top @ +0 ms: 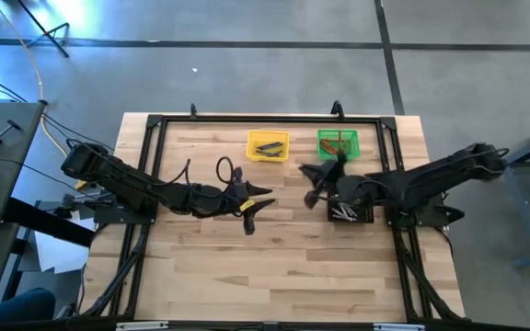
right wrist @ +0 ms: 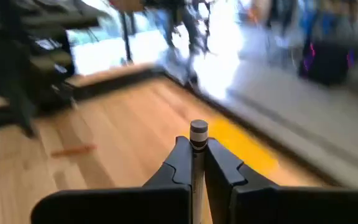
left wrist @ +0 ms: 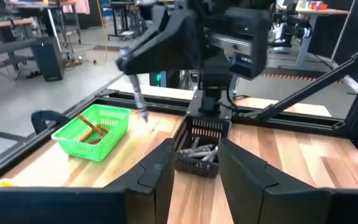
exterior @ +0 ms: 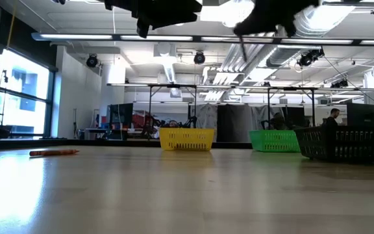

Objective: Sort crayons
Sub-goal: Put the gray crayon into the black bin

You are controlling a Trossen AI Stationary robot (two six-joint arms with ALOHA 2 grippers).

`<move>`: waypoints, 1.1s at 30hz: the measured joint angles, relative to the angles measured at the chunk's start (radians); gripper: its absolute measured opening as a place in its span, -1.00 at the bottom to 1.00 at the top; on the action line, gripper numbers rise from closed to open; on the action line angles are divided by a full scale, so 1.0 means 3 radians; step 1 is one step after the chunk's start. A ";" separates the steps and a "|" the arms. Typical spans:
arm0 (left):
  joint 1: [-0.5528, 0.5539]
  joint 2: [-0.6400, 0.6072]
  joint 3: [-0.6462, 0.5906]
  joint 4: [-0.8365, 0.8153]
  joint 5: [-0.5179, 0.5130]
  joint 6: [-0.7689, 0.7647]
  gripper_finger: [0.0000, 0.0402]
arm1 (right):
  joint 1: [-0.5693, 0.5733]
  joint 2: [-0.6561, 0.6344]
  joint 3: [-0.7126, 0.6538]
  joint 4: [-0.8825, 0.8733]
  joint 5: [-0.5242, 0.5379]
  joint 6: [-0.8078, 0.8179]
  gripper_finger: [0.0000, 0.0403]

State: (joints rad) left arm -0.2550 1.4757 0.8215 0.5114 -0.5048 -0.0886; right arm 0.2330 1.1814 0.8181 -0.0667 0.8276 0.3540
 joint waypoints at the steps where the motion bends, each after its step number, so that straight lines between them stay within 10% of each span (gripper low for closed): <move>1: 0.0000 0.0000 0.0000 0.0002 0.0000 -0.0023 -0.46 | -0.0010 -0.0073 -0.0001 -0.0310 -0.0028 0.0284 -0.98; 8: 0.0000 0.0000 0.0000 0.0011 0.0001 -0.0017 -0.47 | 0.0075 -0.0066 -0.0157 -0.2379 -0.0160 0.2395 -0.97; 13: 0.0000 0.0000 0.0000 0.0029 0.0000 -0.0042 -0.47 | 0.0185 -0.0031 -0.0576 -0.2603 -0.0340 0.3252 -0.97; 33: -0.0003 -0.0001 0.0001 -0.0149 -0.0026 -0.0048 -0.48 | 0.0252 -0.0031 -0.0837 -0.2123 -0.0861 0.2973 -0.64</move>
State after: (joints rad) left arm -0.2558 1.4754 0.8219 0.4666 -0.5127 -0.1031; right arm 0.3085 1.1721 0.5671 -0.7036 0.5694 1.2458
